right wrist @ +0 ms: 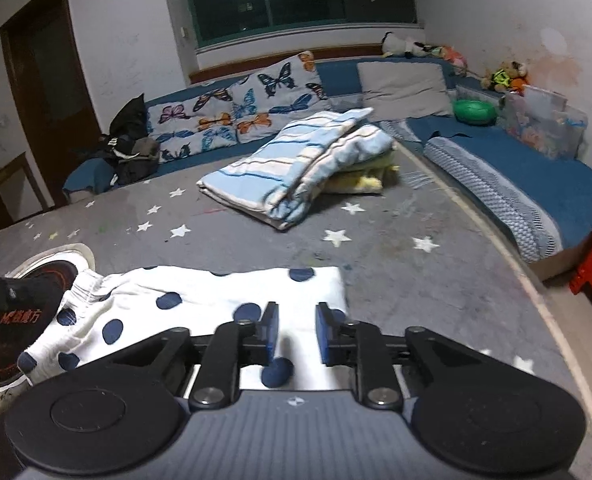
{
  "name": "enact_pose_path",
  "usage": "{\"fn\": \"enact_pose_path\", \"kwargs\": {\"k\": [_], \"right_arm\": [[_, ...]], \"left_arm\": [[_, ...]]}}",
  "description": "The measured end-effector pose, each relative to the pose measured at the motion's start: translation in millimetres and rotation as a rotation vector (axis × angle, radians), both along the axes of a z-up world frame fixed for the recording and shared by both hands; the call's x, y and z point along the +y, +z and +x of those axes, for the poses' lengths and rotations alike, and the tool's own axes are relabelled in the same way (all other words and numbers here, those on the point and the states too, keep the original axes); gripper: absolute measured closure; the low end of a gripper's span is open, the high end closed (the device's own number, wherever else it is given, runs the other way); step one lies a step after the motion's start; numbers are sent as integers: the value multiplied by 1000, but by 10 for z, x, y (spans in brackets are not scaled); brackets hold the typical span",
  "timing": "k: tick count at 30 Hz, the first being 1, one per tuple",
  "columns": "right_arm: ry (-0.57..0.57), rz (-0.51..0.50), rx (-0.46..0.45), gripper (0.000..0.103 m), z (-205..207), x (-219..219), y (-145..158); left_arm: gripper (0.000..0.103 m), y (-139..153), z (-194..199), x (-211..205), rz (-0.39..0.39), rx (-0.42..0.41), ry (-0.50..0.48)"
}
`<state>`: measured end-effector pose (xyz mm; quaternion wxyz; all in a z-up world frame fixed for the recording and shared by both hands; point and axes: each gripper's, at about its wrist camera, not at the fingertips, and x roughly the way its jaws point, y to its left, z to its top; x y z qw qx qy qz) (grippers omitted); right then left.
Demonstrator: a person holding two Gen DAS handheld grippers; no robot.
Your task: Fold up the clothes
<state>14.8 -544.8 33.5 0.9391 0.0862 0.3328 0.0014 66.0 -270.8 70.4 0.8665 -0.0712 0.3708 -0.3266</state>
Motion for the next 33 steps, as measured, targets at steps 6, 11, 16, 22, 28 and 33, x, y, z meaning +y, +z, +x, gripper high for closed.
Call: {"fn": "enact_pose_path", "kwargs": {"k": [6,11,16,22,28,33], "right_arm": [[18,11,29,82,212,39,-86],[17,12,44,81,346,38,-153],[11,5,54,79,410,29,-201],[9,-30,44,69,366,46,-158],[56,-40,27,60,96,161,-50],[82,-34,24,54,-202,252,-23]], "left_arm": [[84,-152,158,-172,22,28,-40],[84,-265,317,-113,16,70,32],[86,-345,411,-40,-21,124,89],[85,-311,389,-35,-28,131,95],[85,-275,320,-66,-9,103,83],[83,-247,229,-67,13,76,64]]}}
